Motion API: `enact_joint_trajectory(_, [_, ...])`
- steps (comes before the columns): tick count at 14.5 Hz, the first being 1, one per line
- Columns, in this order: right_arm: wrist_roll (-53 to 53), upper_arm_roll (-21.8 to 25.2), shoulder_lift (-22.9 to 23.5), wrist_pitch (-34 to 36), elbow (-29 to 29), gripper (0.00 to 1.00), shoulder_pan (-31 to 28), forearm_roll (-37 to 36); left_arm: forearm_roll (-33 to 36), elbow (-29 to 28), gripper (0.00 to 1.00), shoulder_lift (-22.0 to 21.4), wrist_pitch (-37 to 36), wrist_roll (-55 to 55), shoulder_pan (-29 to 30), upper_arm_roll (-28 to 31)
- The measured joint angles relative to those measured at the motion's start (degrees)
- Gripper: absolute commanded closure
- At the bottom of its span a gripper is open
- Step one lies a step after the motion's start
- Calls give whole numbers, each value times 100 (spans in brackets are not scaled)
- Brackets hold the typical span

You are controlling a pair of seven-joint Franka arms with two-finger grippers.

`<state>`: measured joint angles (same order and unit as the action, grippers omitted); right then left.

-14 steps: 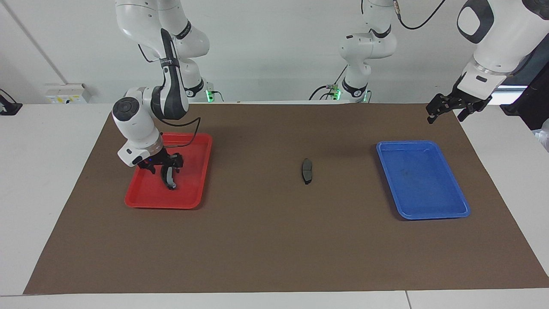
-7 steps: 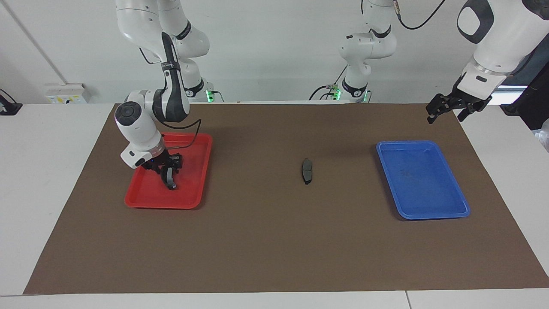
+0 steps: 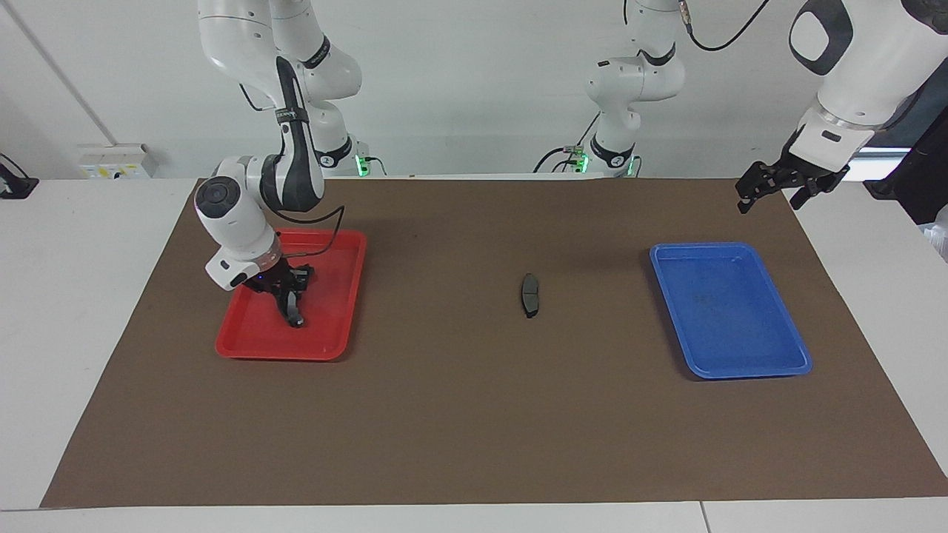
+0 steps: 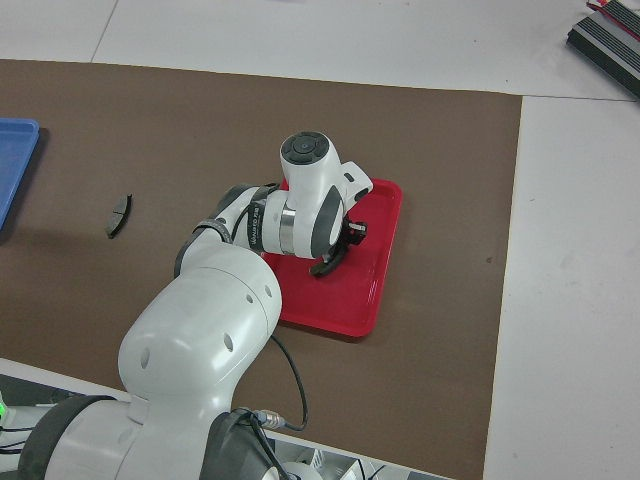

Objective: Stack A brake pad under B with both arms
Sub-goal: 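Grasp the curved brake pad in the red tray with the right gripper, then carry the curved pad over the small pad and lower it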

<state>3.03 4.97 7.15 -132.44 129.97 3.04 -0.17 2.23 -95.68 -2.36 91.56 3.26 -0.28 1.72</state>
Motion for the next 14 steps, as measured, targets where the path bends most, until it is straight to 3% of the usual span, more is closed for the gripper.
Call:
enact_joint_trajectory(1, [5, -3, 1, 68, -29, 98, 5, 0, 0, 0, 0, 0, 0, 0, 0, 0])
enact_joint_trajectory(4, [81, -33, -4, 779, -526, 99, 211, 2, 0, 0, 0, 0, -1, 0, 0, 0])
enact_joint_trajectory(8, [-606, -75, 108, 1813, -1920, 100, 1374, 104, 0, 0, 0, 0, -1, 0, 0, 0])
enact_joint_trajectory(14, [-1922, -112, 971, 1885, -3301, 100, 2836, 815, 0, 0, 0, 0, -3, 0, 0, 0])
